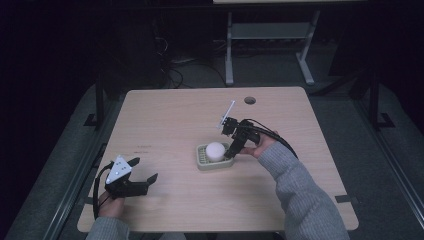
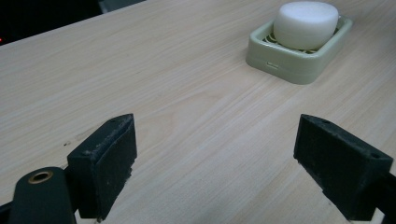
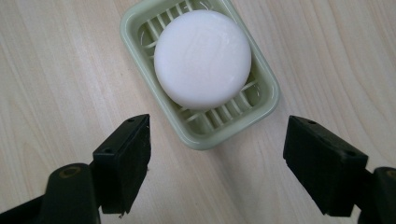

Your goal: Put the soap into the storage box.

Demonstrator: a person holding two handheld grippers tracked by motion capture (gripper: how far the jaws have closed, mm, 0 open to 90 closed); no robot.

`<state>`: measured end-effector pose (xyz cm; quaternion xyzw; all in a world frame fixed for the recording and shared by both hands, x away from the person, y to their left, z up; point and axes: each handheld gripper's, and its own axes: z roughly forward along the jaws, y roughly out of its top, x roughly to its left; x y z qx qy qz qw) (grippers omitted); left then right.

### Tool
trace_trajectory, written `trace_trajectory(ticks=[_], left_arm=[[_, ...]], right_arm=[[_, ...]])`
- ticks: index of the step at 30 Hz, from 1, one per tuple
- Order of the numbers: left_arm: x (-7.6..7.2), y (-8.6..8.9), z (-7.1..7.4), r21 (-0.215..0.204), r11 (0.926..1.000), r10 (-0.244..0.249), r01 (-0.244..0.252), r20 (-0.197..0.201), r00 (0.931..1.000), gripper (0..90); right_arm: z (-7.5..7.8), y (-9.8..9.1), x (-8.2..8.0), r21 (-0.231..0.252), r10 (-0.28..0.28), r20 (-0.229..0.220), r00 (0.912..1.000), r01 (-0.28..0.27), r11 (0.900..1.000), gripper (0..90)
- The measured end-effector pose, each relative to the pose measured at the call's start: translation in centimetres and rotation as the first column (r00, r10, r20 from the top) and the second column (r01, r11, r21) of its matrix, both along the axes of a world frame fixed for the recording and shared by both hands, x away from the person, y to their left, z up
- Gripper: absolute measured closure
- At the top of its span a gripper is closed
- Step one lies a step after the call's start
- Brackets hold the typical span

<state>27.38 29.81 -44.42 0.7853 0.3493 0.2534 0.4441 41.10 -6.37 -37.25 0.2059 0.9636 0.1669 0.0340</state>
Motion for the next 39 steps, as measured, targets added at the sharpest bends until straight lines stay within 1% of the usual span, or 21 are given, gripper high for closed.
trace_trajectory(ticks=[7,9,20,22,29,32,39], left_arm=[[0.0,0.0,0.0,0.0,1.0,-0.001,0.001,0.0,1.0,12.8],[0.0,0.0,0.0,-0.001,1.0,-0.001,0.001,0.0,1.0,12.8],[0.0,-0.1,0.0,0.002,1.0,-0.002,0.002,-0.001,1.0,12.8],[0.0,-0.1,0.0,0.003,1.0,-0.003,0.003,-0.002,1.0,12.8],[0.0,-0.1,0.0,0.004,1.0,-0.002,0.002,-0.002,1.0,12.8],[0.0,-0.1,0.0,0.001,1.0,-0.004,0.004,-0.002,1.0,12.8],[0.0,-0.1,0.0,0.003,1.0,-0.003,0.003,-0.002,1.0,12.8]], right_arm=[[0.3,-0.5,-0.4,0.001,-0.004,0.001,1.0,0.004,1.0,23.1],[0.2,-0.8,-0.4,0.011,-0.002,-0.001,1.0,0.002,0.9999,23.2],[-0.2,-2.2,-0.9,0.023,-0.022,-0.007,0.9997,0.023,0.9995,23.4],[-0.2,-2.4,-0.9,0.016,-0.028,-0.007,0.9996,0.028,0.9995,23.4],[0.1,-3.0,-1.3,0.02,-0.035,-0.007,0.9993,0.036,0.9992,23.4],[0.1,-3.2,-1.4,0.012,-0.037,0.001,0.9993,0.037,0.9993,23.4],[0.0,-3.9,-1.8,0.025,-0.041,-0.005,0.9991,0.041,0.9988,23.9]])
